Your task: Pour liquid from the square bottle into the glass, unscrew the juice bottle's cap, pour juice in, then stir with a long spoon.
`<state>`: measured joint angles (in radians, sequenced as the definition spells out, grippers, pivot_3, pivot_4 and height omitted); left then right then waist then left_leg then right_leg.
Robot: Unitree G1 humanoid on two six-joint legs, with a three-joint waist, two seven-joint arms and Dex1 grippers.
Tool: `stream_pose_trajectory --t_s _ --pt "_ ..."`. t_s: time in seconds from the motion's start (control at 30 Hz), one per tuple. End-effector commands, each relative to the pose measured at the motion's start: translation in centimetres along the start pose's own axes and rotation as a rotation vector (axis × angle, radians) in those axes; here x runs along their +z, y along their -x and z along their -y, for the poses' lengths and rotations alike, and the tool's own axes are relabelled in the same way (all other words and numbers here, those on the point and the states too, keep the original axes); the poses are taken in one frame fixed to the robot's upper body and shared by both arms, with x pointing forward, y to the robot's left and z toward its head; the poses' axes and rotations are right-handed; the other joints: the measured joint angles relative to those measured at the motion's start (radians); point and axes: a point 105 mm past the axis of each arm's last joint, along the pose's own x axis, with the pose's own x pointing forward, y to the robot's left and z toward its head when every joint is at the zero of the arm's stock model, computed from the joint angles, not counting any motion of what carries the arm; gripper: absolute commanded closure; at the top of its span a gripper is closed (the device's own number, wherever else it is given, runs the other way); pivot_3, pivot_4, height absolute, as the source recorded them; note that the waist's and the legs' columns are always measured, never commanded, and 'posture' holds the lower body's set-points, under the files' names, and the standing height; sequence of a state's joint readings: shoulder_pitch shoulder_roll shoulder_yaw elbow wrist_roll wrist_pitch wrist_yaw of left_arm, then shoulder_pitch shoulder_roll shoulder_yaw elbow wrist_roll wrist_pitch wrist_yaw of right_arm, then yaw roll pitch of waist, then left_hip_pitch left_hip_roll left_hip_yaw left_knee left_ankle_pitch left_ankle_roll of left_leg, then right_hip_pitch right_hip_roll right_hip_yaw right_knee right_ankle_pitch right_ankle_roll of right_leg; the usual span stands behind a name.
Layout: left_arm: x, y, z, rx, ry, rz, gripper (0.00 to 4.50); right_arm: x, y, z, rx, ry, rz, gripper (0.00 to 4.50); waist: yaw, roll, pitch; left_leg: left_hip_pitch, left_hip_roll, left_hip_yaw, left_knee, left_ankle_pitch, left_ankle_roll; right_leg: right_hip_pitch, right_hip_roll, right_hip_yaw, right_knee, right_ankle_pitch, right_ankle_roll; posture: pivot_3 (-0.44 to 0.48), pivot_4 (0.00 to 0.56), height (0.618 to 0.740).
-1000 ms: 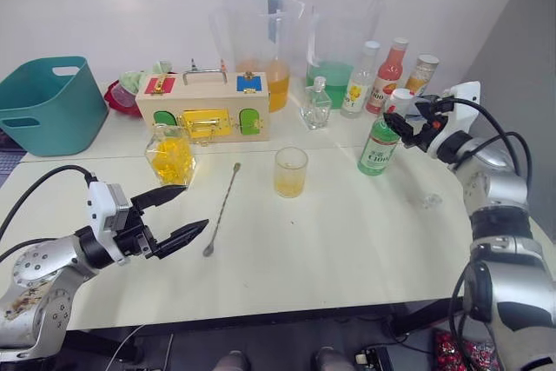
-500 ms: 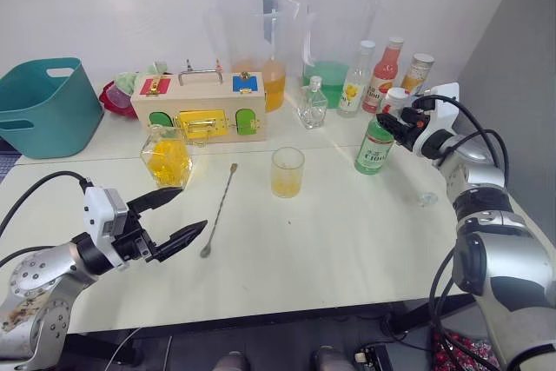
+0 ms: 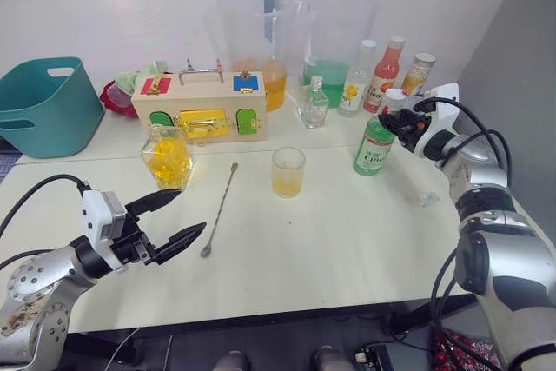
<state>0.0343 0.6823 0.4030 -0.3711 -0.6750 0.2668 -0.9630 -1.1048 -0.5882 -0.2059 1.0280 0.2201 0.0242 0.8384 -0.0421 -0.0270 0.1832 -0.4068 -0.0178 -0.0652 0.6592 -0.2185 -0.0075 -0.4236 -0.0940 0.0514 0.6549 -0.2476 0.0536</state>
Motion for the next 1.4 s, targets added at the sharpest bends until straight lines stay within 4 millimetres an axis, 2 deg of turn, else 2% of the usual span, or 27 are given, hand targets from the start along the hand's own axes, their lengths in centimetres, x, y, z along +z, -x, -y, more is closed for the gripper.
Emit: stream_pose_trajectory --t_s 0.03,0.27,0.37,0.43,0.6,0.7,0.8,1.03,1.3,1.37,1.4 --pt "0.7 -0.5 -0.1 -0.047 -0.009 0.025 0.0 5.1 1.6 -0.8 0.1 0.089 0.129 3.27 0.004 0.001 0.0 0.0 0.0 0.0 0.0 0.0 0.0 0.0 0.0 0.0 0.0 0.0 0.0 0.0 0.15 0.74" --pt "0.7 -2.9 -0.5 -0.146 -0.006 0.045 0.0 5.8 6.4 -7.6 0.373 0.105 0.088 3.27 0.004 0.001 0.001 0.0 0.0 -0.001 0.0 0.0 0.001 0.0 0.0 0.0 0.0 0.0 0.0 0.0 0.15 0.74" --pt "1.0 -3.6 -0.6 -0.175 -0.004 0.062 0.0 5.9 7.5 -9.9 0.44 0.088 0.075 3.27 0.0 0.001 0.001 0.0 0.0 -0.001 0.0 0.0 0.0 0.0 0.0 0.0 0.0 0.0 0.0 0.0 0.15 0.74" --pt "1.1 -3.8 -0.5 -0.193 -0.002 0.063 0.0 5.9 7.9 -10.9 0.46 0.084 0.069 3.28 -0.003 0.002 0.001 0.0 0.001 0.0 0.0 0.0 0.0 0.0 0.001 0.0 0.0 0.0 0.0 0.0 0.15 0.74" --pt "0.7 -4.6 0.1 -0.254 0.011 0.054 0.0 4.9 7.8 -15.8 0.523 0.052 0.104 3.28 0.001 0.001 0.001 0.001 0.001 -0.001 0.0 0.0 0.001 0.001 0.001 0.0 0.0 0.0 0.0 0.0 0.15 0.74" --pt "0.6 -4.6 0.1 -0.261 0.012 0.052 0.0 4.8 7.6 -16.8 0.52 0.03 0.124 3.28 0.001 0.001 0.001 0.0 0.001 -0.001 0.001 0.0 0.0 0.0 0.001 0.0 0.0 0.0 0.0 0.0 0.15 0.74" --pt "0.4 -4.2 0.3 -0.268 0.015 0.031 0.0 3.2 6.7 -19.8 0.547 0.034 0.116 3.28 0.003 0.001 0.0 0.001 0.0 -0.001 0.001 0.0 0.0 0.0 0.001 0.0 0.0 0.0 0.0 0.0 0.15 0.74" --pt "0.2 -3.6 0.6 -0.26 0.014 0.01 0.0 1.6 6.1 -22.1 0.557 0.025 0.098 3.28 0.006 0.001 0.001 0.0 0.0 -0.002 0.001 0.0 0.0 0.0 0.0 0.0 0.0 0.0 0.0 0.0 0.15 0.74" --pt "0.0 -3.2 0.7 -0.247 0.016 -0.001 0.0 0.1 5.8 -22.8 0.552 0.013 0.054 3.28 0.003 0.001 0.0 0.002 0.001 -0.002 0.001 0.0 0.0 0.001 0.001 -0.001 0.0 0.0 0.0 0.0 0.15 0.74" --pt "0.0 -3.1 0.8 -0.246 0.017 -0.003 0.0 -0.1 5.8 -22.8 0.55 0.007 0.049 2.24 0.003 0.001 0.0 0.002 0.001 -0.002 0.001 0.0 0.0 0.001 0.001 -0.001 0.0 0.0 0.0 0.0 0.15 0.74" --pt "0.0 -3.1 0.8 -0.246 0.017 -0.004 0.0 -0.1 5.8 -22.8 0.557 0.007 0.045 1.95 0.003 0.001 0.0 0.002 0.001 -0.002 0.001 0.0 0.0 0.002 0.001 -0.001 0.0 0.0 0.0 0.0 0.15 0.74"
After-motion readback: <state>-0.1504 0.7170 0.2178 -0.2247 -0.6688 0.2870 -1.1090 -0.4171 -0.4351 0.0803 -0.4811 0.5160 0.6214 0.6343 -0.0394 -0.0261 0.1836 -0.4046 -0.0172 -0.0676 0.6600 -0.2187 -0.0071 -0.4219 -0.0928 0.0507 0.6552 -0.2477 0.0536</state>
